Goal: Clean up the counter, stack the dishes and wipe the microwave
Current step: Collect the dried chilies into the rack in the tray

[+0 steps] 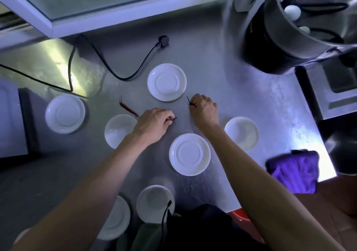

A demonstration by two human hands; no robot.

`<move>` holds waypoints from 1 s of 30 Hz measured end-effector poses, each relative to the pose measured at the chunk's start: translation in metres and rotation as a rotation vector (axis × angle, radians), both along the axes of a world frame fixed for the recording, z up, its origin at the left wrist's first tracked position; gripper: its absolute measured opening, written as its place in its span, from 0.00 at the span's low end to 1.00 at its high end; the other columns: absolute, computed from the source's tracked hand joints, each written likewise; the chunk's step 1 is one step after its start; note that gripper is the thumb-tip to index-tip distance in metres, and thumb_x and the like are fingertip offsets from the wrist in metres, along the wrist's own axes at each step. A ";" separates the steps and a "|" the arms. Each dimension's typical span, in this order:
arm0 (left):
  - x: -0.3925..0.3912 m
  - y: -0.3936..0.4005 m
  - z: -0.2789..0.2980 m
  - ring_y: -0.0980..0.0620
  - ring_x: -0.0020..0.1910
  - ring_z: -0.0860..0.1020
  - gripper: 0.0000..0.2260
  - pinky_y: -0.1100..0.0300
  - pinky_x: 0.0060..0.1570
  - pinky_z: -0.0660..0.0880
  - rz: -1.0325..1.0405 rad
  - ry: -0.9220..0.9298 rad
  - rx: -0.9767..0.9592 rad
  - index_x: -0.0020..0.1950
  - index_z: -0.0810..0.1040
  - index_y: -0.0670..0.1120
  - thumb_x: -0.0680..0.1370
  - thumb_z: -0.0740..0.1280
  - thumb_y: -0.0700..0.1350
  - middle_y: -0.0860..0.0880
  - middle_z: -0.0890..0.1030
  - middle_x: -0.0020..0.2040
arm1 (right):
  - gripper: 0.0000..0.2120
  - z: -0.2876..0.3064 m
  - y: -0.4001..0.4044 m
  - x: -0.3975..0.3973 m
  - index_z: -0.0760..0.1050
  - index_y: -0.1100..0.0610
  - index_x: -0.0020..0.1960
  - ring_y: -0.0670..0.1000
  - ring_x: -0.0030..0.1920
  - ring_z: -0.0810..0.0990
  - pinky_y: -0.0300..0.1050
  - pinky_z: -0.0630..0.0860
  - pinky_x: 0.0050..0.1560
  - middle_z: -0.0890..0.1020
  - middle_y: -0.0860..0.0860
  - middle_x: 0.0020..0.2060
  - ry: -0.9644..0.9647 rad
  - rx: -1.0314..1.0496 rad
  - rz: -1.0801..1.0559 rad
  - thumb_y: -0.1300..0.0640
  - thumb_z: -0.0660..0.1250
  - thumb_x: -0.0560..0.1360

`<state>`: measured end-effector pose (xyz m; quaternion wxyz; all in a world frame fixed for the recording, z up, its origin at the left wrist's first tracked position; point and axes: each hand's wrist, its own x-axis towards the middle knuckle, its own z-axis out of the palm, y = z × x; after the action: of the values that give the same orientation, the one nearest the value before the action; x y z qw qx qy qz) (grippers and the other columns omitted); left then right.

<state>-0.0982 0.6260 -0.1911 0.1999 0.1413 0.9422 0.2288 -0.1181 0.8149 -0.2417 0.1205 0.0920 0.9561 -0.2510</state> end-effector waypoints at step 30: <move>0.331 -0.218 0.065 0.47 0.43 0.79 0.04 0.56 0.42 0.75 0.521 0.360 0.087 0.45 0.85 0.52 0.74 0.71 0.48 0.51 0.84 0.40 | 0.06 0.100 -0.217 0.253 0.83 0.60 0.45 0.52 0.39 0.79 0.44 0.75 0.44 0.84 0.54 0.42 0.258 -0.357 0.627 0.68 0.70 0.72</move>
<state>0.2326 0.4079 -0.1261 -0.0416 -0.0581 0.9563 0.2837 0.1352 0.5979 -0.1421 0.0841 -0.2599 0.8864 -0.3738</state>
